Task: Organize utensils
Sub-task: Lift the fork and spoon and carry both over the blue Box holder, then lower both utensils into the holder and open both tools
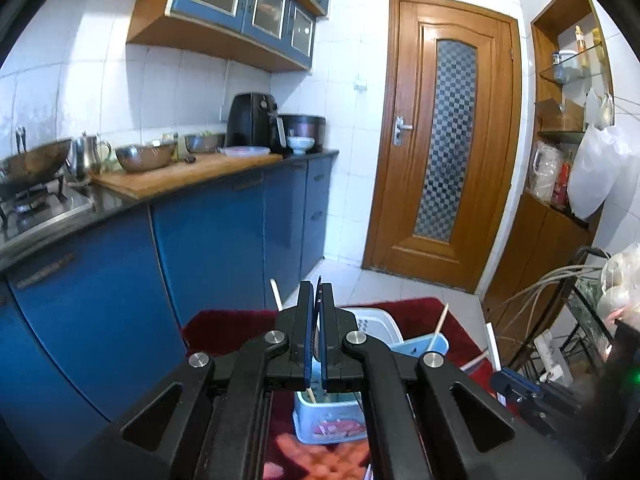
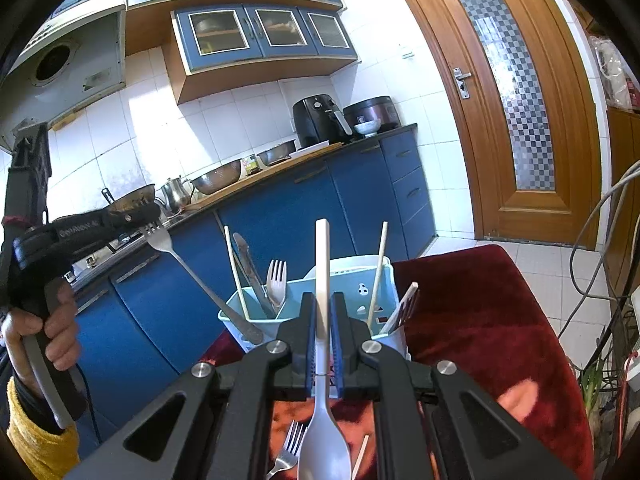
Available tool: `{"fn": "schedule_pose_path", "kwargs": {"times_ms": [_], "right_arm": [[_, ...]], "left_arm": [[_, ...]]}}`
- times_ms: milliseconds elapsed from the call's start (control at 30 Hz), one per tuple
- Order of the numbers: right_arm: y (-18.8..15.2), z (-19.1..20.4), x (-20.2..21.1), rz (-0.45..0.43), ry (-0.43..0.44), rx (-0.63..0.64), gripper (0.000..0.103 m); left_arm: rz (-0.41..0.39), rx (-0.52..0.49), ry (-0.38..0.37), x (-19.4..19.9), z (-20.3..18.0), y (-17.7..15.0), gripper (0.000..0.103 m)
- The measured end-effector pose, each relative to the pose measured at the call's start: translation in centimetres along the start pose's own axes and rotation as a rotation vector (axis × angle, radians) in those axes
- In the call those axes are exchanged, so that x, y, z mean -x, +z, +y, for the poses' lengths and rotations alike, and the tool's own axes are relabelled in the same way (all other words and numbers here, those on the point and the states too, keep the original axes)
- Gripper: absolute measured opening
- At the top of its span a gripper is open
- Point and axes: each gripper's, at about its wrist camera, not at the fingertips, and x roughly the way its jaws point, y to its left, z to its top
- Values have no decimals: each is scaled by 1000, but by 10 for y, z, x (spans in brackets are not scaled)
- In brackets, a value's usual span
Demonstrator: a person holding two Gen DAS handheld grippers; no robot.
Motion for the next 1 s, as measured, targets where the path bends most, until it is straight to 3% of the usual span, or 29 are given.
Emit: {"fn": "schedule_pose_path", "kwargs": {"times_ms": [267,667,1000], "right_arm": [[20,1,-16,-76,5,23,9],[52,-4,-75,-242,-82,89,9],[34,-18,-117,-245,-129,95,9]], "left_arm": [[-57,-37,65,12,2,17,0],[-19,-79,100,-30,-3,7,0],[56,-90,70,-69,-9,-23,0]]}}
